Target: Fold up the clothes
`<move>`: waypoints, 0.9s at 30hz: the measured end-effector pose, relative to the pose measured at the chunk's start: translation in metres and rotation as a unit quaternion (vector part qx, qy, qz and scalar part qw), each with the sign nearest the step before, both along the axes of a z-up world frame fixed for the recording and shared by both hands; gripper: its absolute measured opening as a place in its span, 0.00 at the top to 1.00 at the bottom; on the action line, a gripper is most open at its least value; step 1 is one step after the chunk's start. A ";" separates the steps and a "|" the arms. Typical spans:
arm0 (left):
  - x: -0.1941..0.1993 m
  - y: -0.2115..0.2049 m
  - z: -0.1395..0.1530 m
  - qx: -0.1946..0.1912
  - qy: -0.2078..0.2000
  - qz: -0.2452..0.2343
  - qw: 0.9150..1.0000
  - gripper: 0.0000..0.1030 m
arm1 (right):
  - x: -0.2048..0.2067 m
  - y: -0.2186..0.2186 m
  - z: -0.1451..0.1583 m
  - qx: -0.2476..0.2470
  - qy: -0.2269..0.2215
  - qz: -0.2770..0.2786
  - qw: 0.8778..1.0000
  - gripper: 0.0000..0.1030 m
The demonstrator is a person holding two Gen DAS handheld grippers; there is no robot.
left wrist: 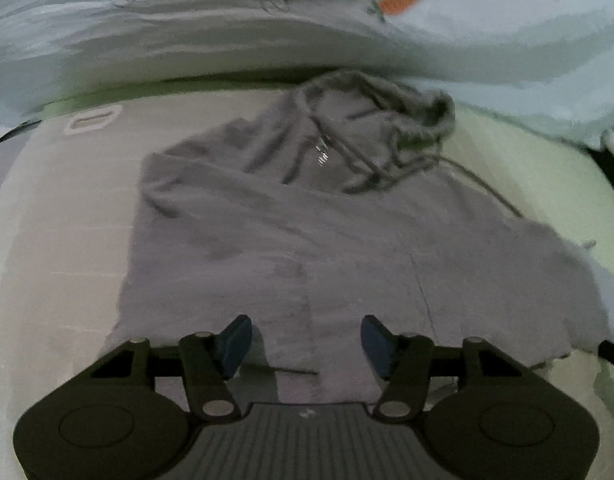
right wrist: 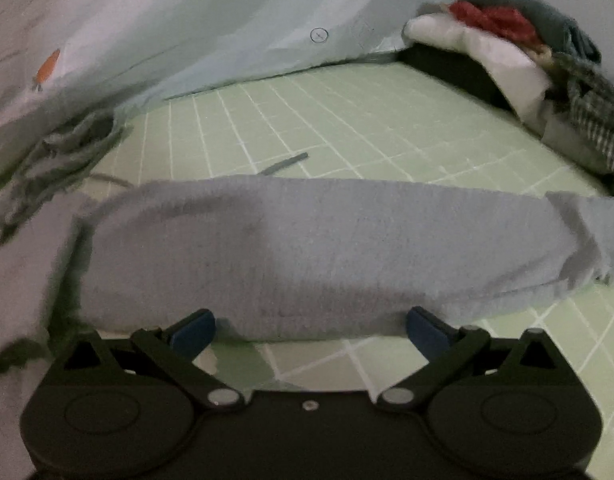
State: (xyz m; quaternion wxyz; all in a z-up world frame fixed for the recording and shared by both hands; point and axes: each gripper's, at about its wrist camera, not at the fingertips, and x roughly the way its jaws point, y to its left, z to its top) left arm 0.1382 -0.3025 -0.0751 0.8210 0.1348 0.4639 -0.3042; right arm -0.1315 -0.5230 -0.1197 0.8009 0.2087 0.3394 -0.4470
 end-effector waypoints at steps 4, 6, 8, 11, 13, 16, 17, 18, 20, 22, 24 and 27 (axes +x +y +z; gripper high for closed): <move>0.000 -0.006 -0.009 -0.003 0.014 -0.015 1.000 0.41 | 0.000 0.003 -0.003 -0.016 -0.005 0.001 1.000 0.00; -0.001 -0.008 -0.011 -0.009 0.017 -0.026 0.999 0.57 | 0.000 0.005 -0.004 -0.024 -0.007 0.001 1.000 0.00; -0.001 -0.009 -0.011 -0.015 0.021 -0.038 0.999 0.82 | -0.001 0.007 -0.005 -0.032 -0.009 0.001 0.999 0.00; -0.001 -0.006 -0.007 -0.024 0.017 -0.042 0.999 0.91 | -0.002 0.009 -0.007 -0.040 -0.014 0.001 0.999 0.00; 0.000 -0.003 -0.001 -0.031 0.008 -0.040 0.999 0.92 | -0.003 0.009 -0.007 -0.043 -0.015 0.002 0.999 0.00; 0.002 0.004 0.012 -0.034 -0.015 -0.028 0.999 0.92 | -0.003 0.009 -0.007 -0.045 -0.017 0.001 0.999 0.00; 0.005 0.008 0.018 -0.035 -0.024 -0.020 0.999 0.92 | -0.004 0.010 -0.008 -0.047 -0.018 0.001 0.999 0.00; 0.007 0.012 0.023 -0.036 -0.034 -0.012 0.999 0.92 | -0.004 0.010 -0.008 -0.049 -0.019 0.001 0.999 0.00; 0.015 0.021 0.032 -0.037 -0.053 0.005 0.998 0.92 | -0.005 0.011 -0.009 -0.053 -0.022 0.001 0.998 0.00; 0.025 0.031 0.041 -0.036 -0.072 0.023 0.996 0.92 | -0.006 0.012 -0.010 -0.055 -0.023 0.001 0.998 0.00; 0.038 0.041 0.041 -0.026 -0.080 0.045 0.995 0.92 | -0.006 0.012 -0.010 -0.057 -0.025 0.001 0.998 0.00; 0.056 0.053 0.036 -0.004 -0.078 0.085 0.993 0.87 | -0.006 0.013 -0.010 -0.059 -0.027 0.000 0.998 0.00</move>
